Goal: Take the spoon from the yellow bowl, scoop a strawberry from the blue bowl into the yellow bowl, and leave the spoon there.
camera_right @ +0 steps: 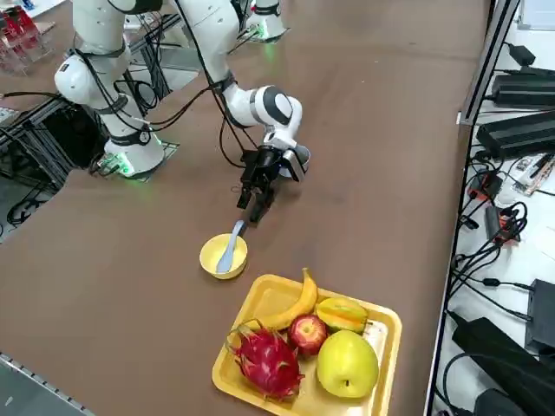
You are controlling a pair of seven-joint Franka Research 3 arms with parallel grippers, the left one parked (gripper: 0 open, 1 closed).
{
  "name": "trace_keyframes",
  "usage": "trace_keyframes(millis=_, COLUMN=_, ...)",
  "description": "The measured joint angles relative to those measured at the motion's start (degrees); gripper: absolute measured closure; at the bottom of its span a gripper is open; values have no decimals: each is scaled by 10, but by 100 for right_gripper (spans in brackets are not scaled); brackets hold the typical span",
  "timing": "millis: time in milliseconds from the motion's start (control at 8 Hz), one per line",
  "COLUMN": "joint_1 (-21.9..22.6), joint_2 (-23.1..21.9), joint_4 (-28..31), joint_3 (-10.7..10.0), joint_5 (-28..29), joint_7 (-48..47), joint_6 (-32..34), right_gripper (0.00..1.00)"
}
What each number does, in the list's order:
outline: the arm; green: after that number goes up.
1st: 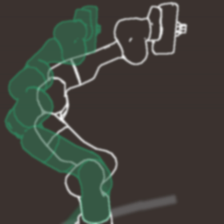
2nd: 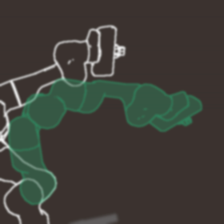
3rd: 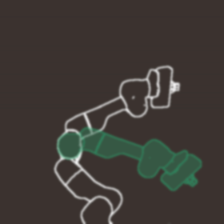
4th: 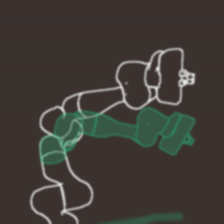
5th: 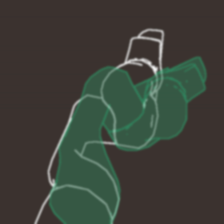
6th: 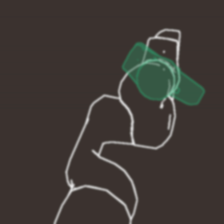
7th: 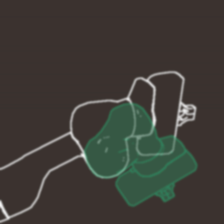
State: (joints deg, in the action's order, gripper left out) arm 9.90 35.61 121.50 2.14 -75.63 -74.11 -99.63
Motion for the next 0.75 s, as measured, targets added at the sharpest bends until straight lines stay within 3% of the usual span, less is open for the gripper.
trace_keyframes(millis=750, joint_1=-3, joint_2=30, joint_4=0, joint_3=-11, joint_5=-23, joint_7=-1, joint_6=22, right_gripper=11)
